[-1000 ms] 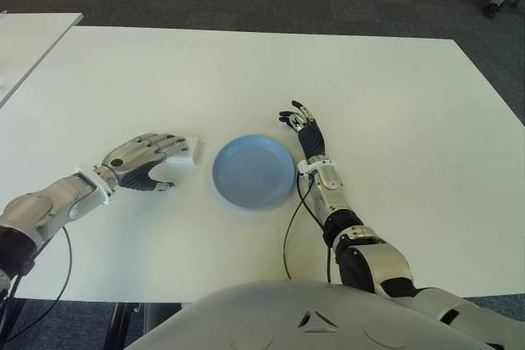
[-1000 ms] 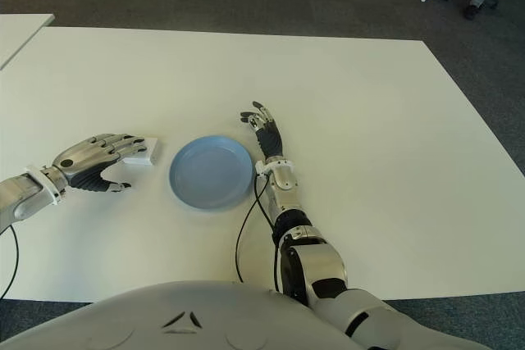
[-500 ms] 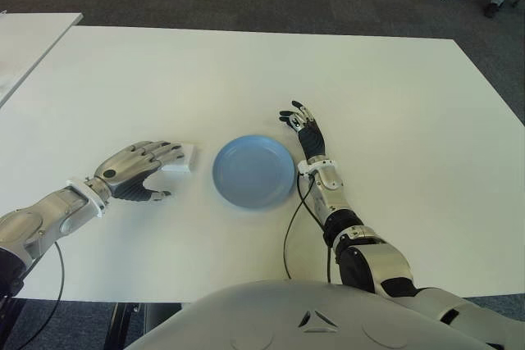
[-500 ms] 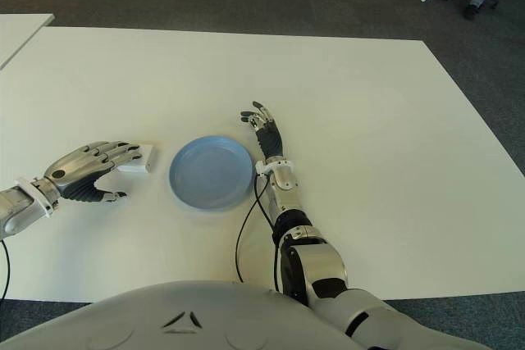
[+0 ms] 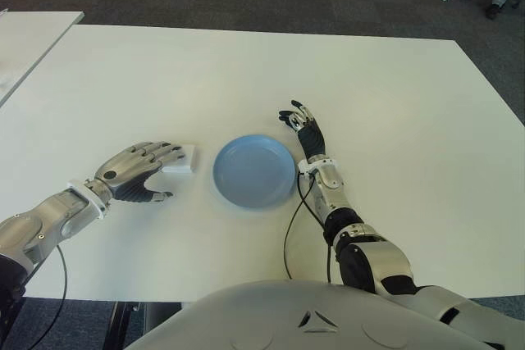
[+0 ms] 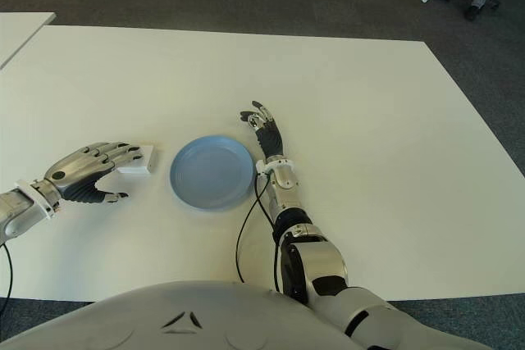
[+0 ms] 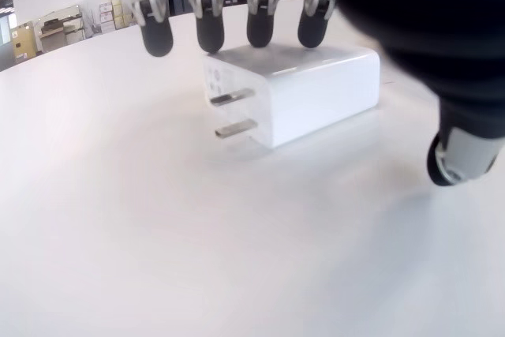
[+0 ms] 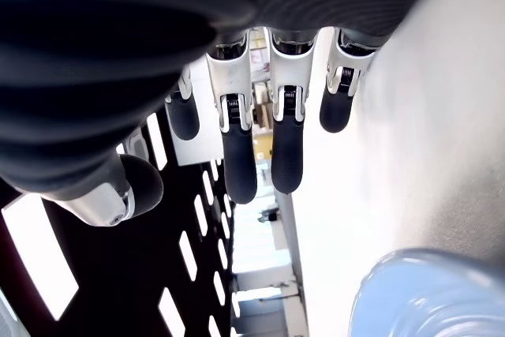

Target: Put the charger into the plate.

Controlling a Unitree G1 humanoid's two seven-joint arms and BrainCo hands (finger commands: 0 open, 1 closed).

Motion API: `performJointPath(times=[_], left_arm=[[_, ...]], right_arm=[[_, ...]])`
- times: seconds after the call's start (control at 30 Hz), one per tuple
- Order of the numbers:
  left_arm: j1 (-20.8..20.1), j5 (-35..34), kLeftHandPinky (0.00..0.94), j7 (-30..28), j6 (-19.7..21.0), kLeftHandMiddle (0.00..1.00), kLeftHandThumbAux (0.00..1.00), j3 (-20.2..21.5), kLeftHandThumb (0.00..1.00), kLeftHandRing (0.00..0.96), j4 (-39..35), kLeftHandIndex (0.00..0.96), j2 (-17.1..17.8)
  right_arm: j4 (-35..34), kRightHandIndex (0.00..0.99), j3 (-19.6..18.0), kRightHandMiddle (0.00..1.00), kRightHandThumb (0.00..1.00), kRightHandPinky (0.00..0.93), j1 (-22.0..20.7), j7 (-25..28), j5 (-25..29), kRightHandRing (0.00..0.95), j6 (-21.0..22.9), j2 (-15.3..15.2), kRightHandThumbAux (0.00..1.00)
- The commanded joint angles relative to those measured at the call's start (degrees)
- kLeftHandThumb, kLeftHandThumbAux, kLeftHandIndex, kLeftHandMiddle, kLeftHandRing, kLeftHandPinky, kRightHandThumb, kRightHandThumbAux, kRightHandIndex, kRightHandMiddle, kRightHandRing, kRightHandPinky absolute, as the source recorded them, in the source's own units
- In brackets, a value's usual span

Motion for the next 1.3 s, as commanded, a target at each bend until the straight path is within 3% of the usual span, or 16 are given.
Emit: performJointPath(times=[0.03, 0.4, 0.63, 1.3], left_arm=[[-2.72, 0.47, 0.0, 0.05, -1.25, 0.0, 0.396, 1.68, 0.065, 0.0, 0.24, 0.0, -1.73], [-8.72, 0.59, 0.0, -1.02, -2.24, 0.0, 0.261, 3.36, 0.195, 0.0, 2.77, 0.0, -4.38], [-11.88, 0.19, 0.0, -1.61, -3.78, 0.0, 0.204, 3.01, 0.222, 0.0, 5.81, 0.0, -5.5], [-17.51, 1.82, 0.0, -4.67, -5.01, 0.0, 0.206, 1.26, 0.276, 0.0, 10.19, 0.0, -7.71]], right_arm=[[2.23, 0.131, -0.5, 0.351, 0.0, 0.149, 1.18, 0.06, 0.37, 0.295, 1.82, 1.04, 0.498], [2.87, 0.139, -0.86, 0.354, 0.0, 0.182, 0.89, 0.25, 0.21, 0.301, 1.57, 1.05, 0.503], [2.88, 0.138, -0.78, 0.349, 0.0, 0.159, 0.82, -0.26, -0.04, 0.288, 1.99, 1.17, 0.504], [2.1, 0.144, -0.72, 0.374, 0.0, 0.183, 1.22, -1.37, -0.09, 0.306, 2.26, 1.73, 0.526]])
